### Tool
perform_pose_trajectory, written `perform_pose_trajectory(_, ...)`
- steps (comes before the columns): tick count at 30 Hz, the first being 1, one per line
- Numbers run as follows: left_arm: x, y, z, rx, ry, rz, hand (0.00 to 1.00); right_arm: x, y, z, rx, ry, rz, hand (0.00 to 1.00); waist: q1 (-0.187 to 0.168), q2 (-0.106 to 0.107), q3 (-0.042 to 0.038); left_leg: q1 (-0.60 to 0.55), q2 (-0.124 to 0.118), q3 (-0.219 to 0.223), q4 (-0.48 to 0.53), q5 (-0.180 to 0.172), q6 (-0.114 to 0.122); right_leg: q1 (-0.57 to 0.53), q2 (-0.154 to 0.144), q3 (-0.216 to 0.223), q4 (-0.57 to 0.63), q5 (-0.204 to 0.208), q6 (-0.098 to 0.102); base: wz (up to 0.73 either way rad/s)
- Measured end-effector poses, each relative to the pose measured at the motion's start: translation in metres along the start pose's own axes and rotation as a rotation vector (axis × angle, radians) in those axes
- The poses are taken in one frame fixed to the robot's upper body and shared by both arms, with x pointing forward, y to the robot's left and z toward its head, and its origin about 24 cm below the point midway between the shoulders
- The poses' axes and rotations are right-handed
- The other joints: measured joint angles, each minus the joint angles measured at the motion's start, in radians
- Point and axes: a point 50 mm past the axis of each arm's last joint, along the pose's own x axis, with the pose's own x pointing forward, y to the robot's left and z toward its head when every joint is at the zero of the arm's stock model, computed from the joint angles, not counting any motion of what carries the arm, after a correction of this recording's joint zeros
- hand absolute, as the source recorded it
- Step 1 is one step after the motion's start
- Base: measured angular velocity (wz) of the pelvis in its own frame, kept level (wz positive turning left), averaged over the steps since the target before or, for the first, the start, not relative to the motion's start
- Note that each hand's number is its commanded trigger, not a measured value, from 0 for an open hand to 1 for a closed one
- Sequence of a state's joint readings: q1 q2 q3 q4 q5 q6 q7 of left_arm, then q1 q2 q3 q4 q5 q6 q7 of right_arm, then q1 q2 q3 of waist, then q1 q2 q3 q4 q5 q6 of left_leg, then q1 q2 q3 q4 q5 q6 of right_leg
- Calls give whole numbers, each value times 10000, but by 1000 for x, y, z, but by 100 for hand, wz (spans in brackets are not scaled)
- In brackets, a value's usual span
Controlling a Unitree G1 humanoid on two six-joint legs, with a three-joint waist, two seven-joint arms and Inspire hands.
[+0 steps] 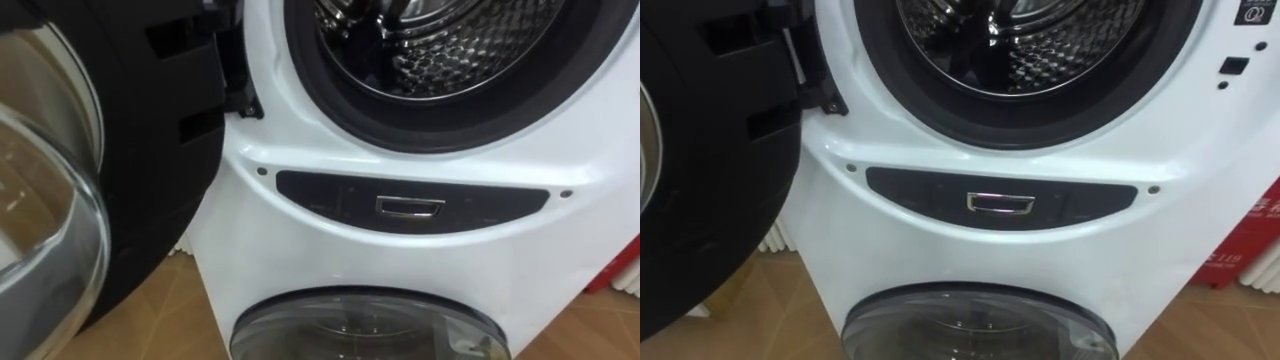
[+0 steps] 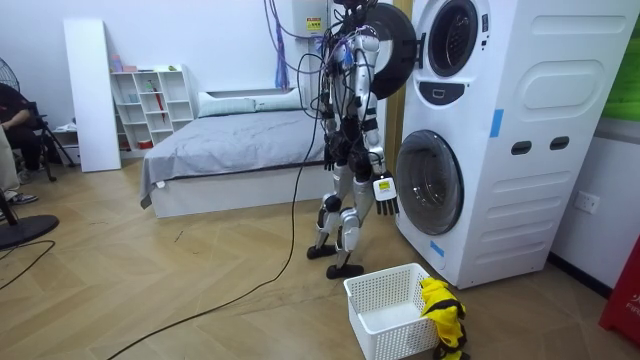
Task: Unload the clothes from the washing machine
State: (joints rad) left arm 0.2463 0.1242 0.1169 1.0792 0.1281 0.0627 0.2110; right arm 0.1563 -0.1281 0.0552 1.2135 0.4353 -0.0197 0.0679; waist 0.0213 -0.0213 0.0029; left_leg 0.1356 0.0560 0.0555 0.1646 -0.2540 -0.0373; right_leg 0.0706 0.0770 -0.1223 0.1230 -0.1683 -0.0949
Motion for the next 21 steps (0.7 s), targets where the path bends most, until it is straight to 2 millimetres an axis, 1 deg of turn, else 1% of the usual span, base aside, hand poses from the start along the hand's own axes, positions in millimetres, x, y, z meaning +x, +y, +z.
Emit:
perform_pose_trajectory(2, 0, 2, 5, -753, -81, 203, 0, 0, 0, 0, 10, -12, -12, 0, 4, 21, 11, 1, 0, 1, 0, 0, 0, -24, -3, -10, 12, 0, 0, 0)
perform_pose_trajectory(3, 1, 5, 10, -1343, -156, 352, 0, 0, -1, 0, 25, -8, -34, 0, 19, 44, 17, 14, -1, 6, 2, 0, 0, -27, -5, -12, 18, 0, 0, 0)
perform_pose_trajectory(4, 2, 7, 11, -1676, -127, 465, 0, 0, -1, 0, 51, 7, -52, 0, 25, 55, 24, 37, -1, 7, 1, 0, 0, -25, -6, -15, 19, -1, 0, 0)
perform_pose_trajectory(7, 3, 23, 31, -3814, -540, 1324, 0, -1, -6, -1, 210, 111, -237, 0, 23, 219, 36, 195, -11, -11, 0, 0, 0, 173, -16, -36, -36, -2, 2, 3)
perform_pose_trajectory(8, 3, 27, 36, -4112, -736, 1446, 0, -1, -7, 0, 266, 92, -273, 0, 26, 264, 41, 206, -13, -14, -2, 0, 0, 179, -20, -43, -32, -2, 2, 3)
perform_pose_trajectory(9, 2, 32, 47, -4623, -1127, 1651, 0, -1, -9, 1, 345, 34, -319, 0, 26, 358, 63, 219, -14, -35, -5, 0, 0, 179, -22, -57, -19, 0, 3, 0)
perform_pose_trajectory(10, 1, 35, 53, -4924, -1323, 1745, 0, -1, -10, 1, 340, -4, -333, 0, 24, 414, 71, 223, -14, -30, -5, 0, 0, 179, -22, -62, -13, 0, 3, 0)
perform_pose_trajectory(12, -2, 49, 76, -6046, -2142, 2020, 0, -3, -15, 4, 445, -249, -400, 0, -7, 575, 57, 218, -12, -17, -7, 1, 0, 180, -21, -84, -13, -1, 4, 0)
perform_pose_trajectory(13, -3, 53, 83, -6197, -2406, 2088, 0, -3, -16, 4, 485, -278, -445, 0, -15, 594, 47, 216, -11, -18, -6, 1, 0, 180, -20, -88, -13, -1, 4, 0)
perform_pose_trajectory(14, -6, 59, 97, -6516, -2934, 2201, 0, -4, -19, 4, 568, -298, -538, 0, -29, 629, 27, 200, -11, -19, -4, 1, 1, 164, -20, -88, -6, -1, 3, 0)
perform_pose_trajectory(15, -9, 64, 109, -6741, -3411, 2288, 0, -4, -22, 5, 553, -312, -615, 0, -67, 659, 45, 170, -9, -18, -3, 2, 1, 136, -16, -83, 7, -3, 3, 0)
perform_pose_trajectory(17, -12, 69, 123, -7068, -3978, 2453, 0, -5, -24, 5, 609, -371, -705, 0, -86, 703, 52, 155, -9, -10, -6, 2, 2, 98, -13, -40, 26, -6, 6, -8)
perform_pose_trajectory(18, -14, 70, 127, -7093, -4164, 2497, 0, -5, -25, 5, 561, -395, -694, 0, -109, 728, 31, 169, -11, 11, -6, 2, 2, 87, -6, 22, 25, -8, 9, -18)
perform_pose_trajectory(19, -14, 68, 128, -6993, -4281, 2464, 0, -5, -24, 7, 529, -514, -623, 0, -118, 732, 24, 193, -9, 7, -1, 2, 2, 108, 9, 93, 19, -9, 9, -17)
perform_pose_trajectory(20, -14, 68, 128, -6907, -4293, 2438, 0, -6, -25, 5, 512, -481, -614, 0, -136, 719, 19, 211, -8, 14, -2, 2, 2, 128, 13, 125, 19, -9, 8, -19)
perform_pose_trajectory(21, -12, 65, 120, -6758, -4053, 2392, 0, -6, -25, 4, 482, -485, -553, 0, -138, 695, 13, 245, 3, 45, -7, 1, 1, 170, 30, 157, 17, -10, 6, -16)
